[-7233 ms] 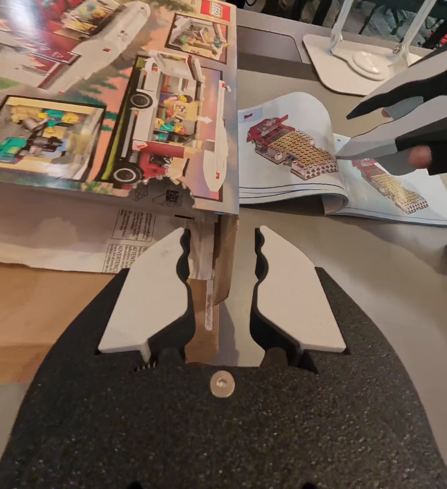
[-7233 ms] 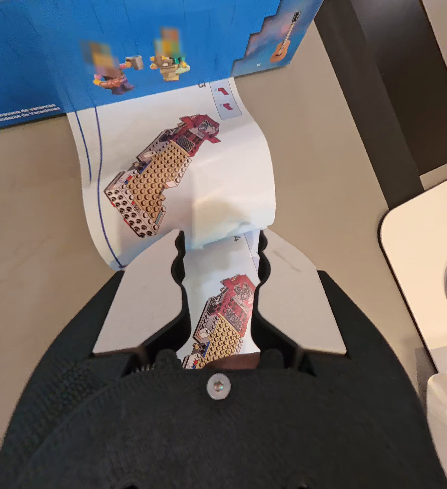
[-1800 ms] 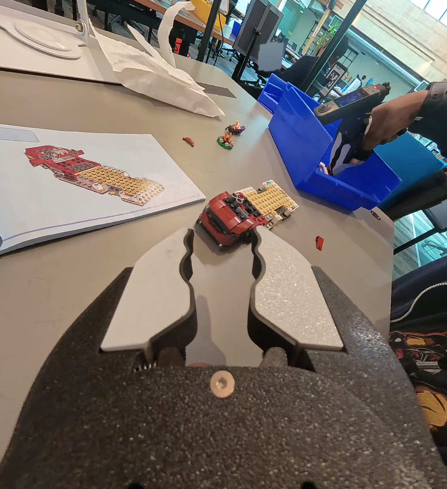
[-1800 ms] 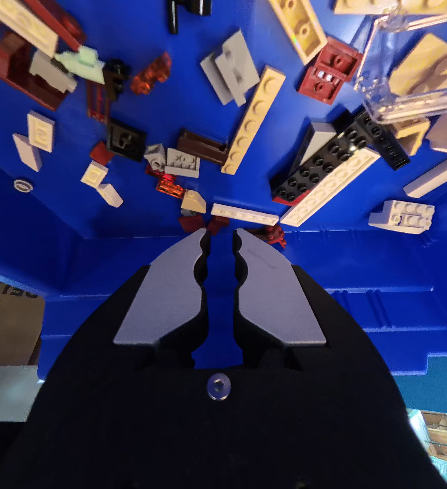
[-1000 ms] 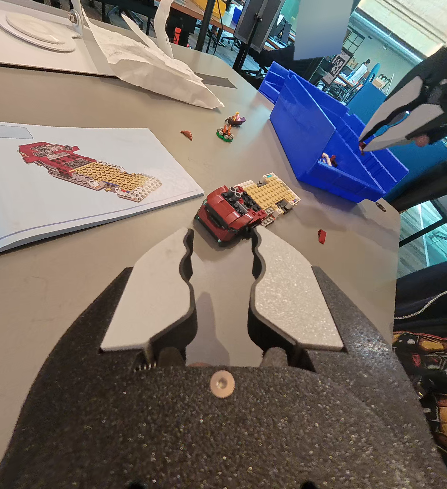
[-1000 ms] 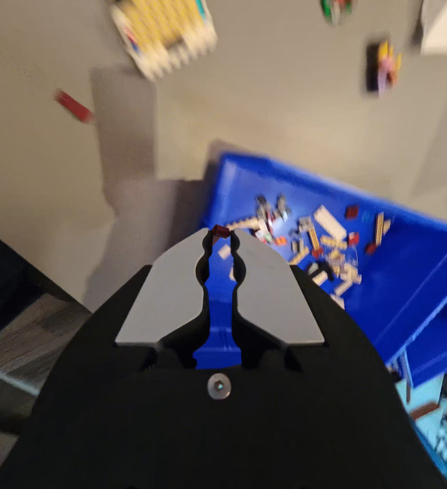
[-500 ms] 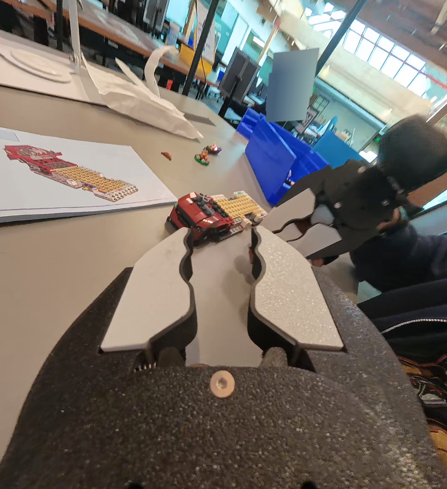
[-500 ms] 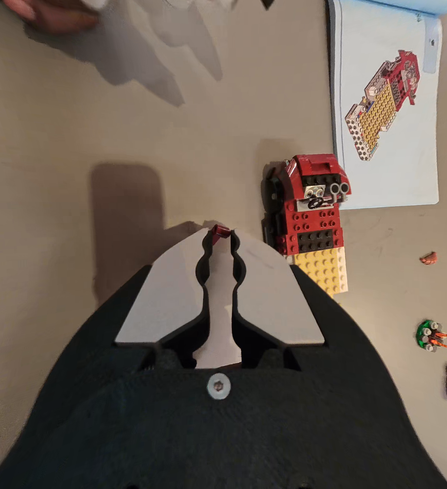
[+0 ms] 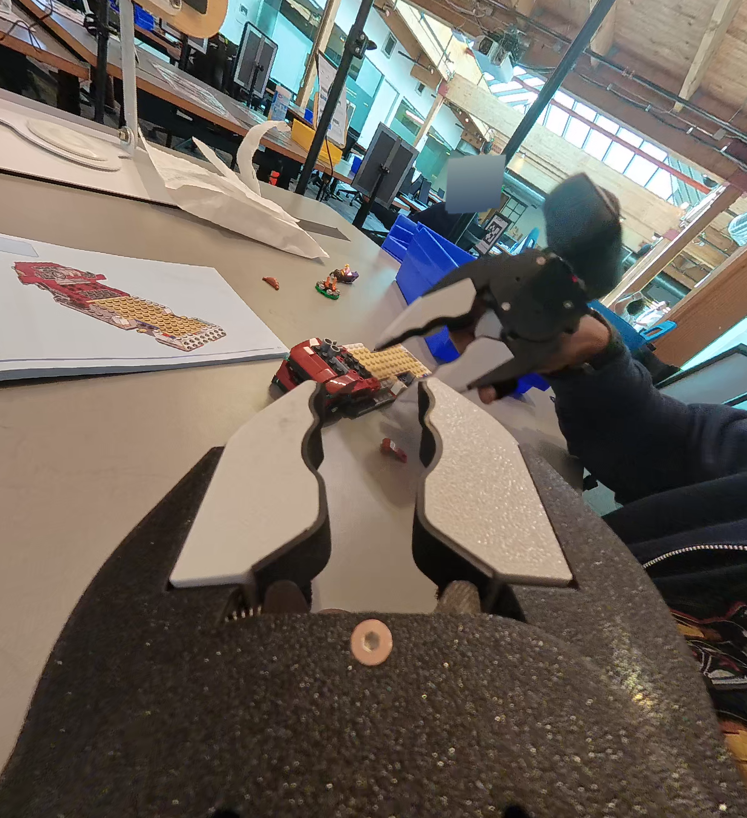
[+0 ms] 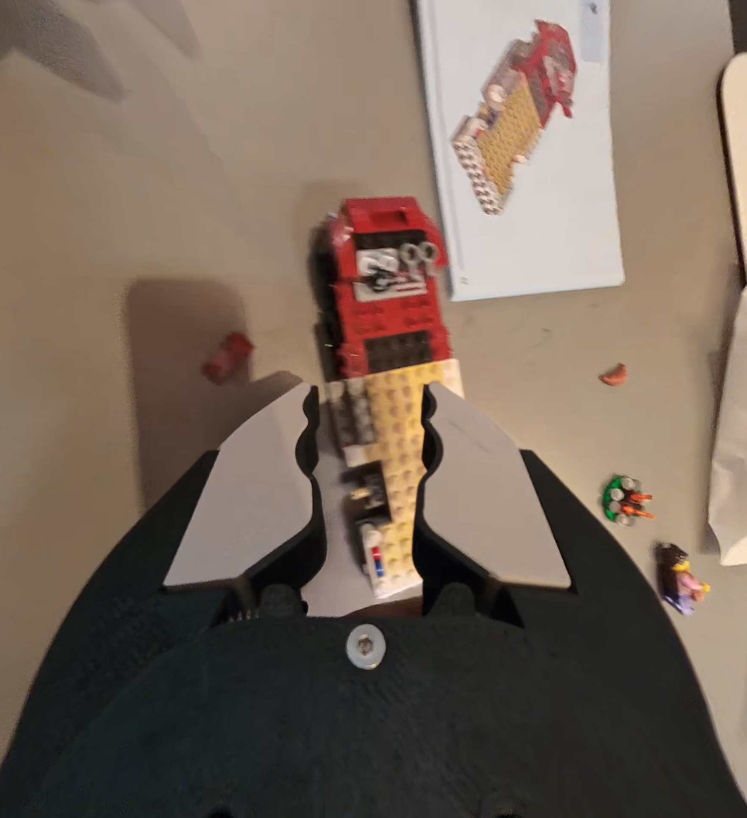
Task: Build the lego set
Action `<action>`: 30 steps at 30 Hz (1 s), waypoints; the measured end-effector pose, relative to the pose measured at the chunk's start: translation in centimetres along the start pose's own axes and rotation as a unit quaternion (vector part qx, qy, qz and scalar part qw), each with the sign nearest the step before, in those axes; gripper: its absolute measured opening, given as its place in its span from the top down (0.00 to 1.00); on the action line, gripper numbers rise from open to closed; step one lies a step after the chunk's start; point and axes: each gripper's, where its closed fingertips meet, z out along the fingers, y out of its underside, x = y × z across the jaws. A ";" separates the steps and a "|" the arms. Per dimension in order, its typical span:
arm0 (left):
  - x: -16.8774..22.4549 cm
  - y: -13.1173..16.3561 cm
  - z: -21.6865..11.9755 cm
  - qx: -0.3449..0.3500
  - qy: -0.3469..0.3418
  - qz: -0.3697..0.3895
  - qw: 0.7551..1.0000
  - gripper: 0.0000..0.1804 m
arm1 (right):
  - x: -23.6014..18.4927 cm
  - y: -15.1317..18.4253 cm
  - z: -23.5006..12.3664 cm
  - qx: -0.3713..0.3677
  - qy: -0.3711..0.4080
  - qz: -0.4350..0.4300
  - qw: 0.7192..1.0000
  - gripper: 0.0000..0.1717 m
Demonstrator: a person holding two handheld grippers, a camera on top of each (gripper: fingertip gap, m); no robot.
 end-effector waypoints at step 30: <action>0.2 0.2 -0.1 0.001 0.010 -0.008 1.000 0.78 | -1.3 -1.2 2.7 -0.049 -0.066 0.165 0.983 0.57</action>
